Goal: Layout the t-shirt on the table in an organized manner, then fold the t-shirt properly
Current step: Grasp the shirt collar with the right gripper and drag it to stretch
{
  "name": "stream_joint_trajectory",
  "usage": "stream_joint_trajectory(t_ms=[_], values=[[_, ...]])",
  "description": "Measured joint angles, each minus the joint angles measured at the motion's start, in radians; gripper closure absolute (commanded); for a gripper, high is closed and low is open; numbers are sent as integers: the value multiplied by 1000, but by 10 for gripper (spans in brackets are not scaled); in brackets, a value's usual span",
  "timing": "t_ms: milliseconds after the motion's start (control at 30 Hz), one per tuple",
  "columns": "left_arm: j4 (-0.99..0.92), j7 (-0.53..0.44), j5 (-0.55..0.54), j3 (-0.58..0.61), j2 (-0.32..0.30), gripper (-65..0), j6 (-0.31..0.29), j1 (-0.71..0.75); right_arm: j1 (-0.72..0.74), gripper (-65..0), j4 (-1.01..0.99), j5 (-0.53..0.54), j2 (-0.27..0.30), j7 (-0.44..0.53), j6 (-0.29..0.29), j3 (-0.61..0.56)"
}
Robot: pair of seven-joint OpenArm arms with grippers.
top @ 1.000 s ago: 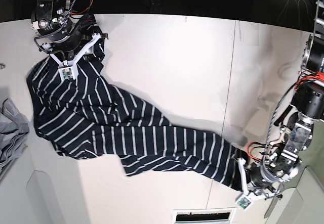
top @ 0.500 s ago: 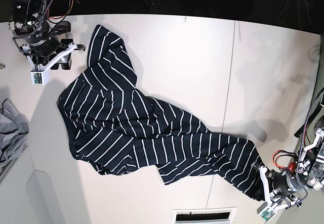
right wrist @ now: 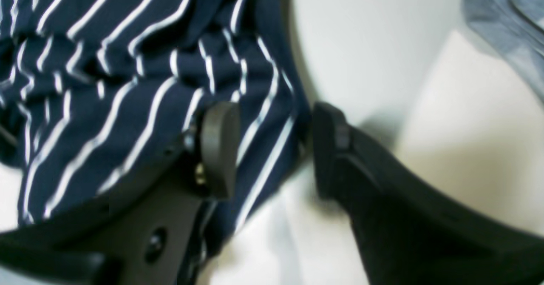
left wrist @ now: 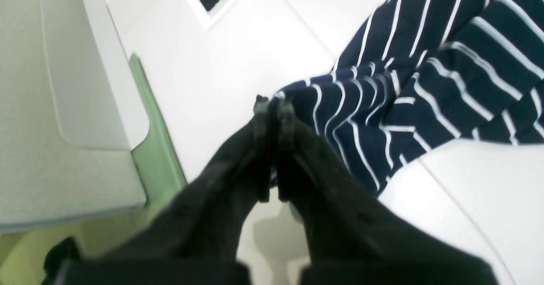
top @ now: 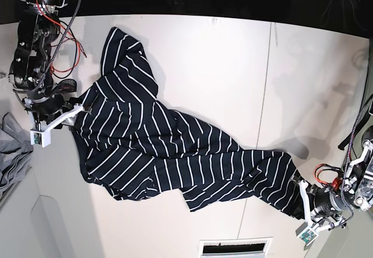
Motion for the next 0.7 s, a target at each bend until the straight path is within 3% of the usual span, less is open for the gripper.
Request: stream_joint_trajectory(t_ms=[300, 433, 700], values=[[0, 20, 1, 0, 0, 0, 0, 12, 174, -286, -173, 18, -3, 37, 8, 0], [0, 20, 0, 0, 0, 0, 0, 26, 241, -349, -245, 11, -28, 64, 8, 3], [0, 24, 0, 0, 0, 0, 0, 31, 348, -349, -523, -46, -92, 209, 9, 3]])
